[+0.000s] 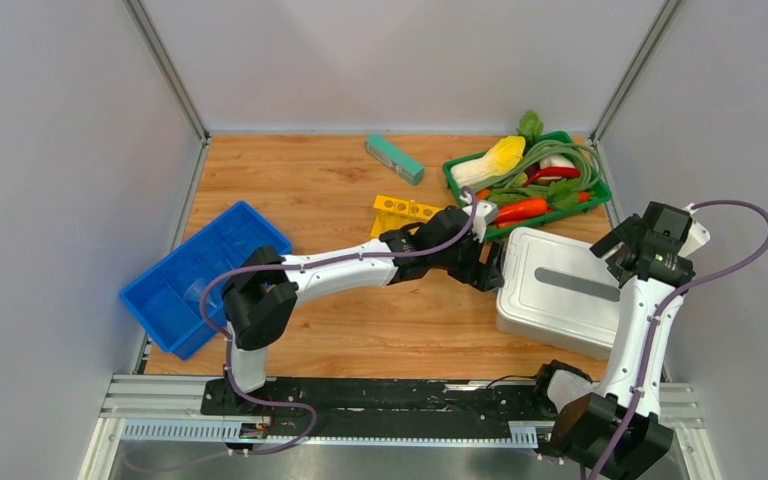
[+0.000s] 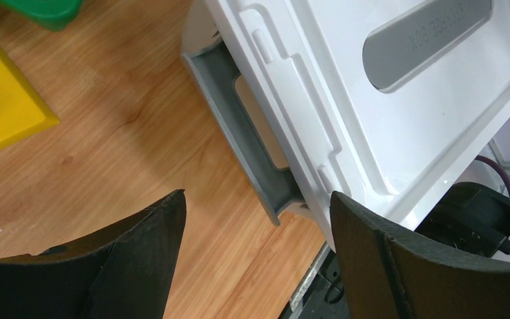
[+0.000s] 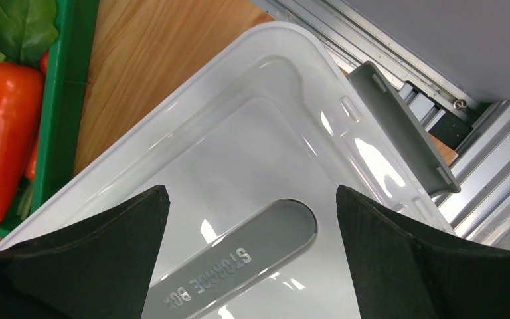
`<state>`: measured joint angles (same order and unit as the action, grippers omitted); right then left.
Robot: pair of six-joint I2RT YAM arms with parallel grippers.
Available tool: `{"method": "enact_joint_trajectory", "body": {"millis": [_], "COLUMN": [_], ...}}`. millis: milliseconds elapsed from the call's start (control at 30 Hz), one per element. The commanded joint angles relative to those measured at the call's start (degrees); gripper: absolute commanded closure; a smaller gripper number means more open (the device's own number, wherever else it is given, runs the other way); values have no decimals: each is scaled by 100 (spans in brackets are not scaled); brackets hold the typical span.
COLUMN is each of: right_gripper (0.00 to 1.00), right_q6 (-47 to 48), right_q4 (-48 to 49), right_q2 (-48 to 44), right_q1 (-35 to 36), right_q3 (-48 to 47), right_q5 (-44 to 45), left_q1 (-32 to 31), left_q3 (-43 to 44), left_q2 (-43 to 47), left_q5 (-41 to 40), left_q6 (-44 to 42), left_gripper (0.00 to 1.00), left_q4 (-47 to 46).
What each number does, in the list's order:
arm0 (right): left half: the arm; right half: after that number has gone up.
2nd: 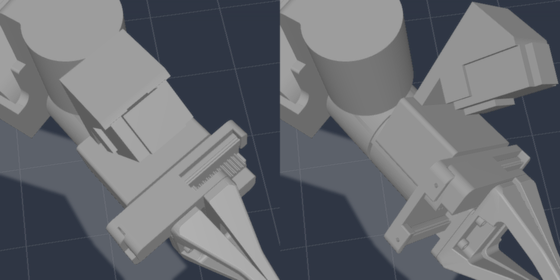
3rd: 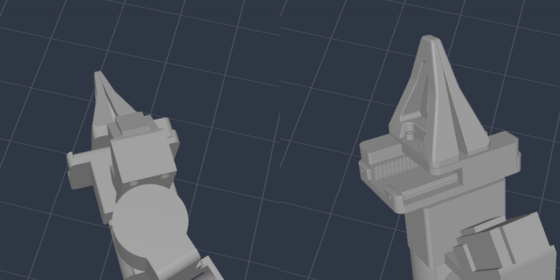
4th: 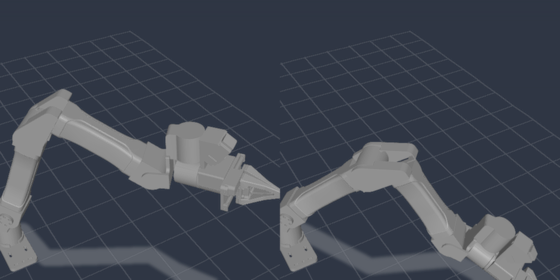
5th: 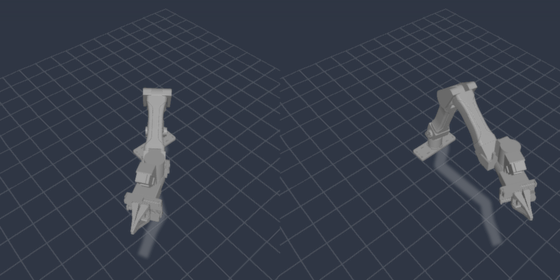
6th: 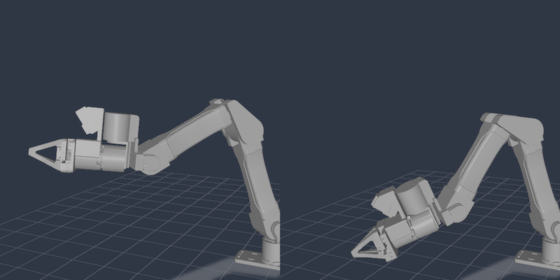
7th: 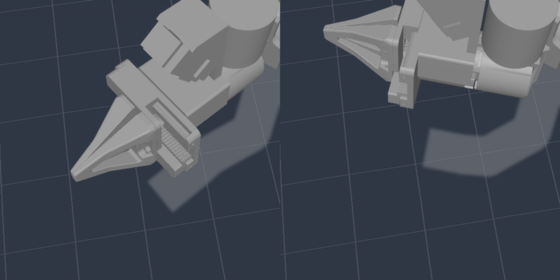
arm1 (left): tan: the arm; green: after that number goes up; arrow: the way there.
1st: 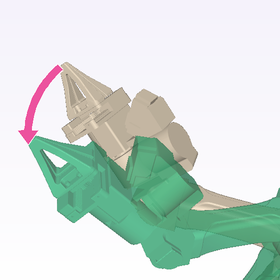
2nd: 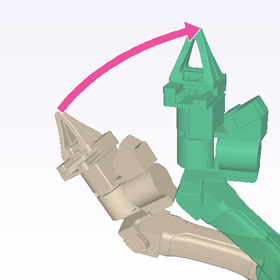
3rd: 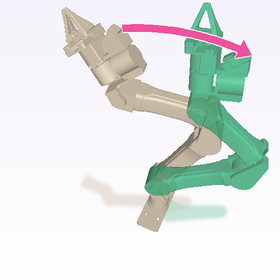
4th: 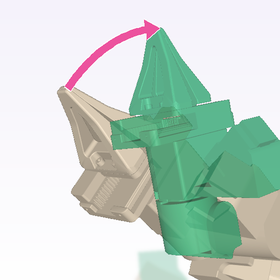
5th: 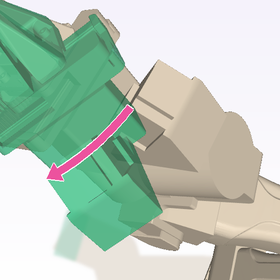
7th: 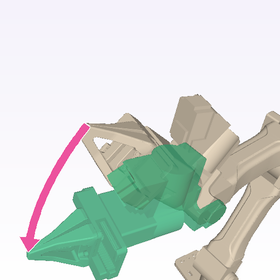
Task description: Organize the chemistry lab equipment
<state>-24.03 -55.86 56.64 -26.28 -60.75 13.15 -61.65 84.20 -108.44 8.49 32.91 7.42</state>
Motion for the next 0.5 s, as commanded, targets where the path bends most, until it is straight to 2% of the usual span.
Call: {"method": "enact_joint_trajectory", "body": {"millis": [0,467], "right_gripper": [0,0], "right_q6": [170,65], "right_q4": [207,655], "right_q2": [-22,-127], "right_q1": [-201,-246], "right_q3": [160,907], "right_q5": [-198,-427], "left_q1": [-23,4], "left_q3": [368,1027], "left_q2": [-27,-748], "left_q5": [205,627], "left_q6": [-38,295], "left_gripper": [13,13], "left_q4": [137,330]}}
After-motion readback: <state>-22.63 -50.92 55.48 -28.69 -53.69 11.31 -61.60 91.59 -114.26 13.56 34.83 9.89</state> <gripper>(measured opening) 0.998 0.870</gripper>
